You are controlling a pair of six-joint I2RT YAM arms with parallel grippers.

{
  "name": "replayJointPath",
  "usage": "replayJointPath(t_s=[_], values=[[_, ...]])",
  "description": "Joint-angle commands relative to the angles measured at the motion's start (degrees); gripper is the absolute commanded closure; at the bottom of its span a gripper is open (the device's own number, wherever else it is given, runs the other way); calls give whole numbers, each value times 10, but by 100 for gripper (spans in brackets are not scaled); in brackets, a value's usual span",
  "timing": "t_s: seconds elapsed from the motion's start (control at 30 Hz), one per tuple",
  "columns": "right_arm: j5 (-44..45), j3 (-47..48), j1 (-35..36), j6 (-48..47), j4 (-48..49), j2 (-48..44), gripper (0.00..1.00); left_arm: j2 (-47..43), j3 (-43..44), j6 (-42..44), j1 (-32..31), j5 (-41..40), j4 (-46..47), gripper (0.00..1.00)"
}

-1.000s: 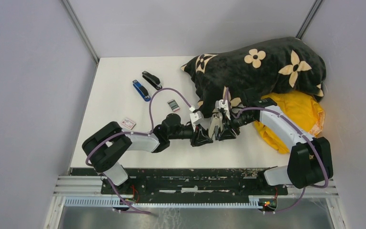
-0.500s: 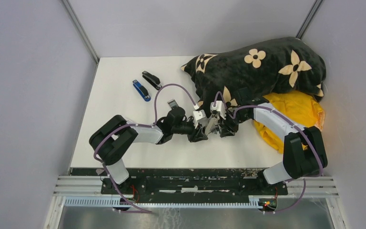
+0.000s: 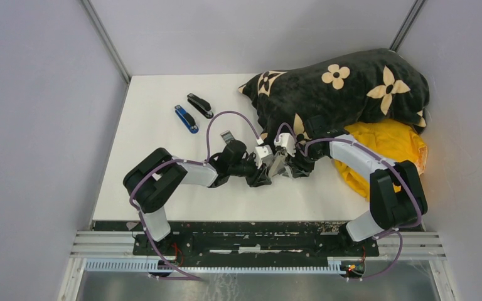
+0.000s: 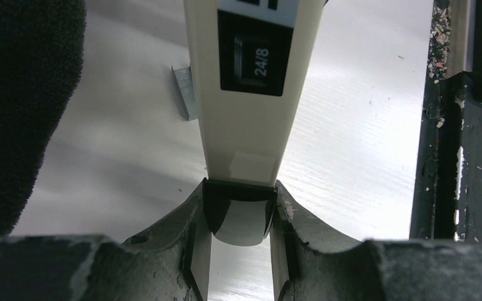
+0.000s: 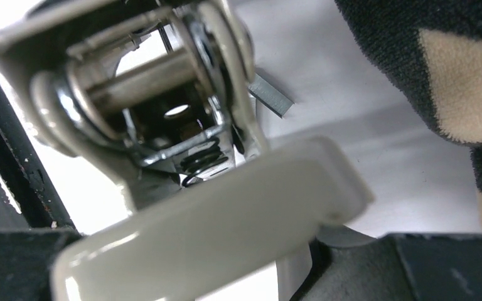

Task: Unload the staples from the stapler
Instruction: Unload the staple at the center of the board.

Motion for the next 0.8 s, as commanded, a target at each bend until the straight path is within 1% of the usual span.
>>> replayJointPath(t_s=[0.0, 0.3, 0.47, 0.77], values=[[23, 19, 4, 17, 0, -3, 99, -3, 2, 52, 8, -44, -21, 97], [87, 9, 21, -21, -7, -7, 99, -19, -9, 63, 7, -93, -46, 97], [113, 6, 35, -40, -21, -4, 99, -33, -21, 63, 8, -98, -44, 97], [122, 5, 36, -42, -35, -36, 99, -35, -29, 56, 8, -107, -44, 97]])
